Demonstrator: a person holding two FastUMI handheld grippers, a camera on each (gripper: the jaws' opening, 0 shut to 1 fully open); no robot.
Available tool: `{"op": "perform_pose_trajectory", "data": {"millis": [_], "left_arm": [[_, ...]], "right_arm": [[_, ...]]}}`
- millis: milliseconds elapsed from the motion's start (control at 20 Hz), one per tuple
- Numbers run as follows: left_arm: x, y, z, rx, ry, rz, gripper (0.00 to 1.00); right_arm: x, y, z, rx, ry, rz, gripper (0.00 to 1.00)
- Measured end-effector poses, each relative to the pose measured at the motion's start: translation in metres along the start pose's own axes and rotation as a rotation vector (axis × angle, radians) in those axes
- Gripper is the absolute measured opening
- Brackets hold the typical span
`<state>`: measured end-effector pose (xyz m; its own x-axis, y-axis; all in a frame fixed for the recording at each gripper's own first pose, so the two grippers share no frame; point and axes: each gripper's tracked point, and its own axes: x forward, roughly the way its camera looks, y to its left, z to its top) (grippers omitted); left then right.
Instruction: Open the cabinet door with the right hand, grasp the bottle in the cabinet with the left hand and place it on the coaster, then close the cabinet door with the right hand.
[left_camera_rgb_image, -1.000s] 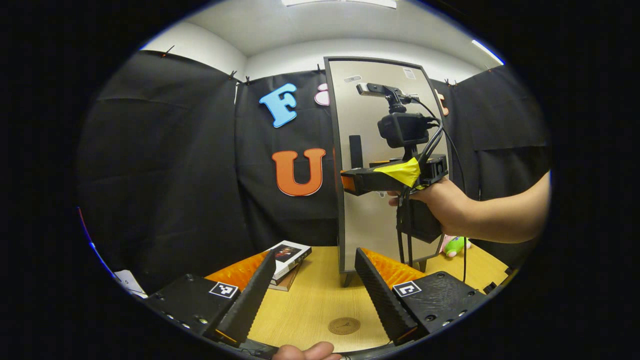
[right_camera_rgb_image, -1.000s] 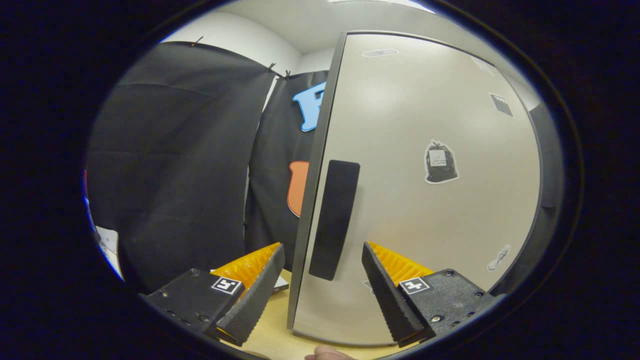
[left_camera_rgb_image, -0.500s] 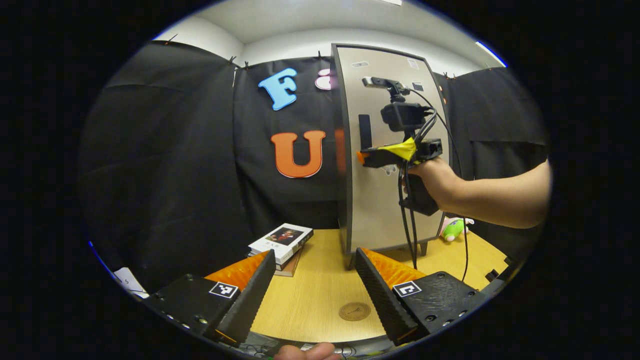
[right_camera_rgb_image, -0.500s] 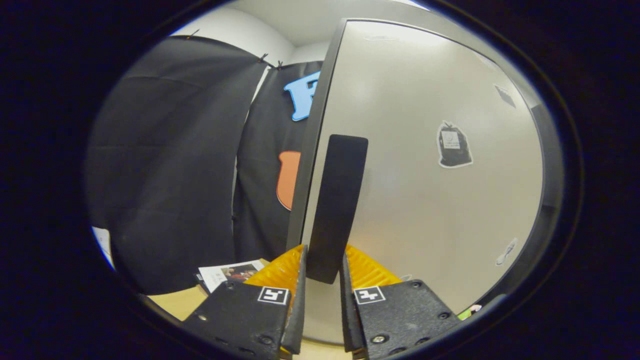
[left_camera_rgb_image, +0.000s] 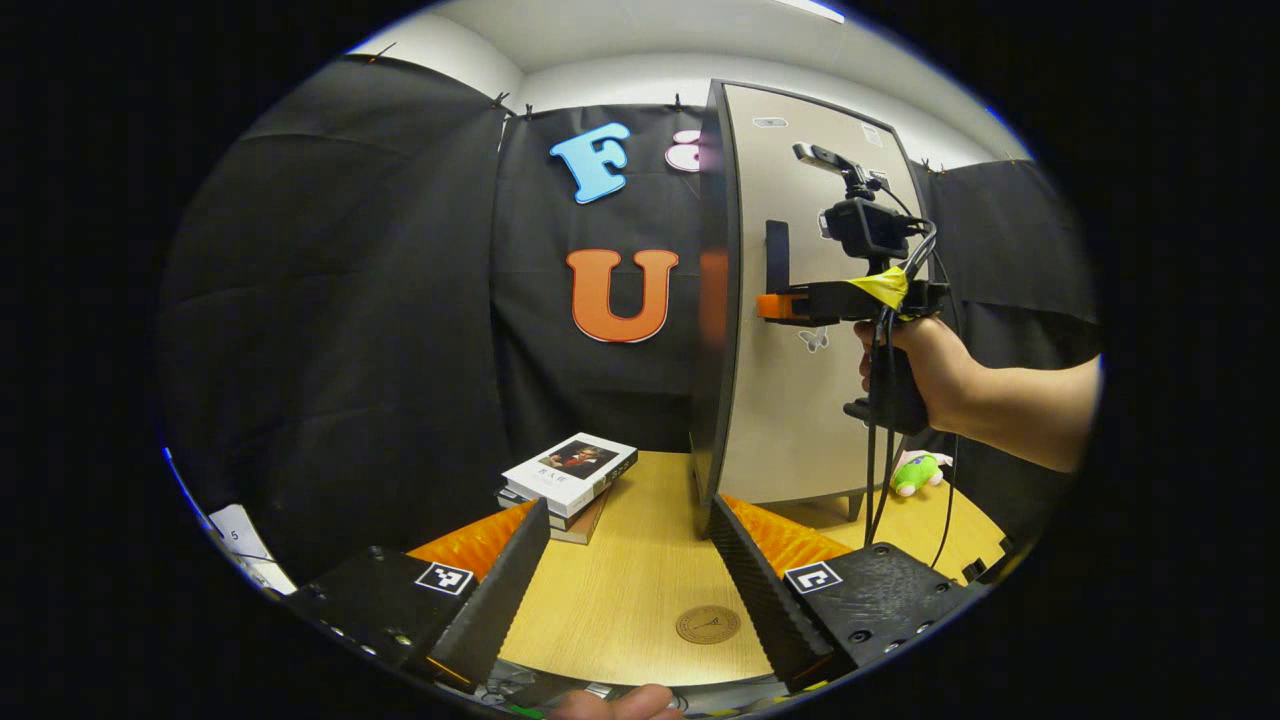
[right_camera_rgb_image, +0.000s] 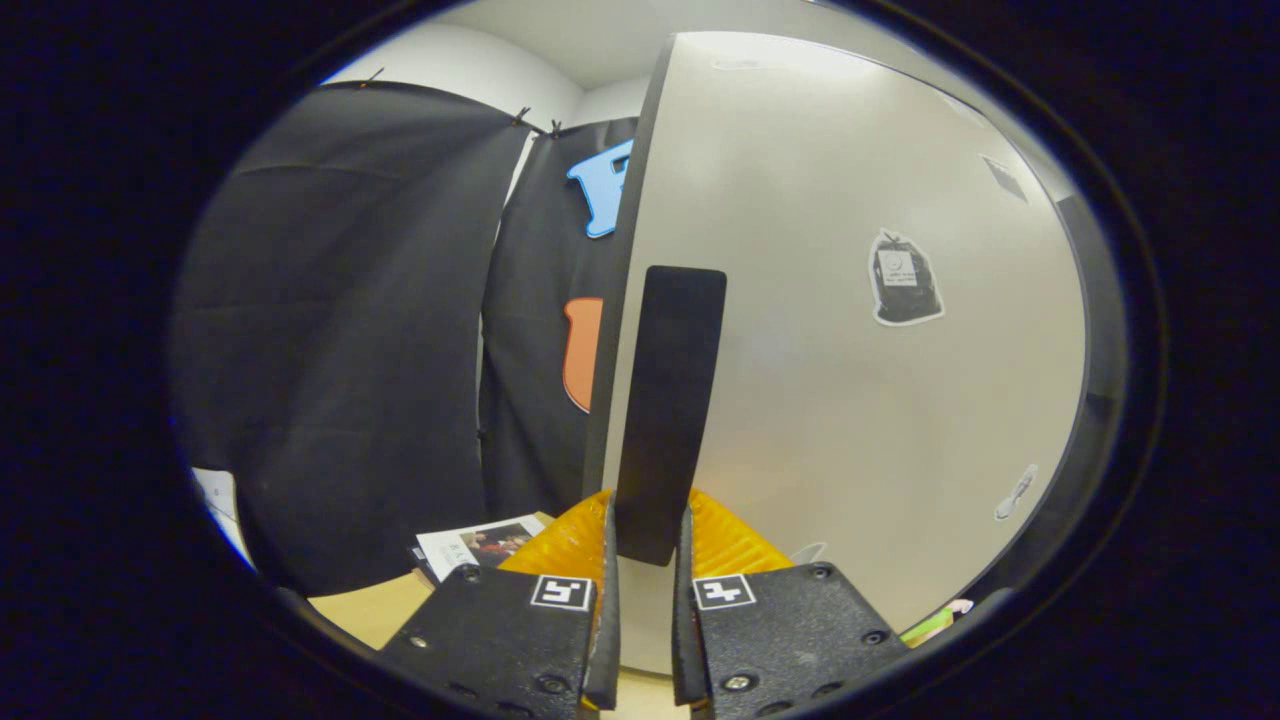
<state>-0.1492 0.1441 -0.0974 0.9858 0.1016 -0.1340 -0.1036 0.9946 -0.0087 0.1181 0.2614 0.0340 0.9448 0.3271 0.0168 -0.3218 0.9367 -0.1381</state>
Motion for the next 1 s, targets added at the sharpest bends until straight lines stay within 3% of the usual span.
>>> {"op": "perform_pose_trajectory", "data": {"millis": [400, 1000], "left_arm": [[-0.014, -0.008, -0.013, -0.025, 0.033, 0.016, 0.97], [-0.015, -0.044, -0.024, -0.021, 0.041, -0.017, 0.96]], "right_arm": [[-0.037, 0.009, 0.002, 0.008, -0.018, 0.097, 0.24], [-0.078, 0.014, 0.0, 0.036, -0.023, 0.244, 0.24]]}}
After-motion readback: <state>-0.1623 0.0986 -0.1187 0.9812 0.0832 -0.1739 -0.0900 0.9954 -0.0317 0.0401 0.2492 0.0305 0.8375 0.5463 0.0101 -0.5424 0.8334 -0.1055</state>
